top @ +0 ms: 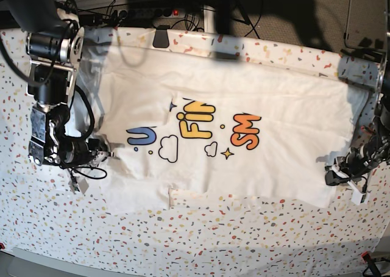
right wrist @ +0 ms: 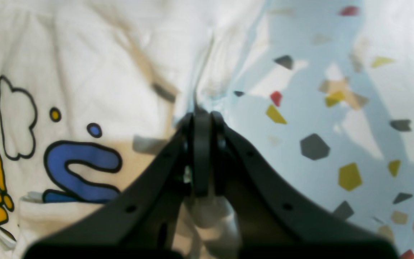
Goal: Fold the T-shirt properly
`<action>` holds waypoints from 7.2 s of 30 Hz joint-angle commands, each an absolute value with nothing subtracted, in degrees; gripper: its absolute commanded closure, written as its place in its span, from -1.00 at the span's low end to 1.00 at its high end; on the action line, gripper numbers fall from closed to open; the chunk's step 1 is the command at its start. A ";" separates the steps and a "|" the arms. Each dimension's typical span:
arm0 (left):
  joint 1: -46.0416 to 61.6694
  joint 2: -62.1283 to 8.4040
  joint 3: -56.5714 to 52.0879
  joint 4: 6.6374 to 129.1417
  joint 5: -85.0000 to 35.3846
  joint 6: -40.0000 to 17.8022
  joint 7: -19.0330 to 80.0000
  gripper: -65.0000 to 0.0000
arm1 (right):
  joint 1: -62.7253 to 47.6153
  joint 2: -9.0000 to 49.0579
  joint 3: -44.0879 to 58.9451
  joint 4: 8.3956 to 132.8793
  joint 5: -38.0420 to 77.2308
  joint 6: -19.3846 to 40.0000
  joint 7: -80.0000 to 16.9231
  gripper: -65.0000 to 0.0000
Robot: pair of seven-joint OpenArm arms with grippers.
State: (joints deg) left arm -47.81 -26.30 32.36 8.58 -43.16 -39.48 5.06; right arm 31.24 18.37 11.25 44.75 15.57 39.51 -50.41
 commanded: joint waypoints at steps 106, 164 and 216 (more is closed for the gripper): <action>-22.39 -46.65 5.61 46.30 -40.45 -40.00 17.08 0.05 | -5.74 18.57 13.17 102.74 27.79 38.59 -56.55 0.10; -33.39 -36.38 9.85 36.40 -25.61 -30.81 29.10 1.00 | 7.90 13.63 13.17 92.55 25.65 30.39 -47.51 0.10; -38.44 -36.36 9.85 36.47 -29.12 -30.81 28.64 1.00 | 38.20 13.50 13.13 52.73 17.87 37.78 -47.31 1.00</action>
